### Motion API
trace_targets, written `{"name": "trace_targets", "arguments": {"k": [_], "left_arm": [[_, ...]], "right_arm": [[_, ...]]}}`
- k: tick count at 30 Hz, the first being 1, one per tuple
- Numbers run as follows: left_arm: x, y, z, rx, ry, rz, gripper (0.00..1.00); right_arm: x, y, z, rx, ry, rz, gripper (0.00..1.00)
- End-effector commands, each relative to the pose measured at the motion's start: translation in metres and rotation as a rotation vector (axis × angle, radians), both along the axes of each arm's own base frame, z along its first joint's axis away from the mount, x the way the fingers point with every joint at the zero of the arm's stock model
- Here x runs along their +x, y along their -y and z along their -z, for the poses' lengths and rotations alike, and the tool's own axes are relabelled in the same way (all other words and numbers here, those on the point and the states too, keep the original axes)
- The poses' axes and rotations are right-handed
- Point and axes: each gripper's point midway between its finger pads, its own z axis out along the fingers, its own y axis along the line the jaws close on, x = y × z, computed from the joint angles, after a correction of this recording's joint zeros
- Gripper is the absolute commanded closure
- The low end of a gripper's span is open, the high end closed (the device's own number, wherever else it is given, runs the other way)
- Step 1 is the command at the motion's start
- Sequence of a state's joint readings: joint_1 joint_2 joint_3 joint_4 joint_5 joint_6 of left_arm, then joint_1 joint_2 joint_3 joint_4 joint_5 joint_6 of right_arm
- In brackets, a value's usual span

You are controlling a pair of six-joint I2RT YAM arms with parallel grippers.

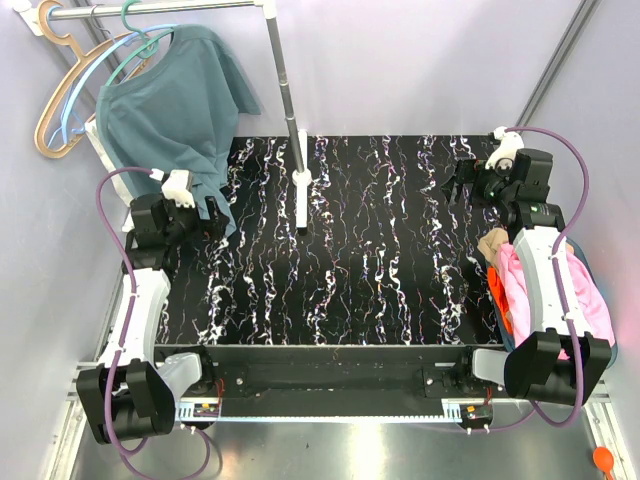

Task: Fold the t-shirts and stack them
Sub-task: Grab the tshirt from the pile

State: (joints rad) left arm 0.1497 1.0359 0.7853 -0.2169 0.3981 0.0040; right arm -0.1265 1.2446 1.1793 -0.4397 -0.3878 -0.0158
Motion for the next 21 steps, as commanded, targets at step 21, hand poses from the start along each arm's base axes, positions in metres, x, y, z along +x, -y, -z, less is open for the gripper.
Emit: {"name": "trace_targets", "arguments": {"k": [21], "left_arm": [[0.001,0.006,-0.026,0.037,0.086,0.074,0.01]], "right_arm": [[-0.011,0.034,-0.038,-0.204,-0.038,0.076,0.00]]}}
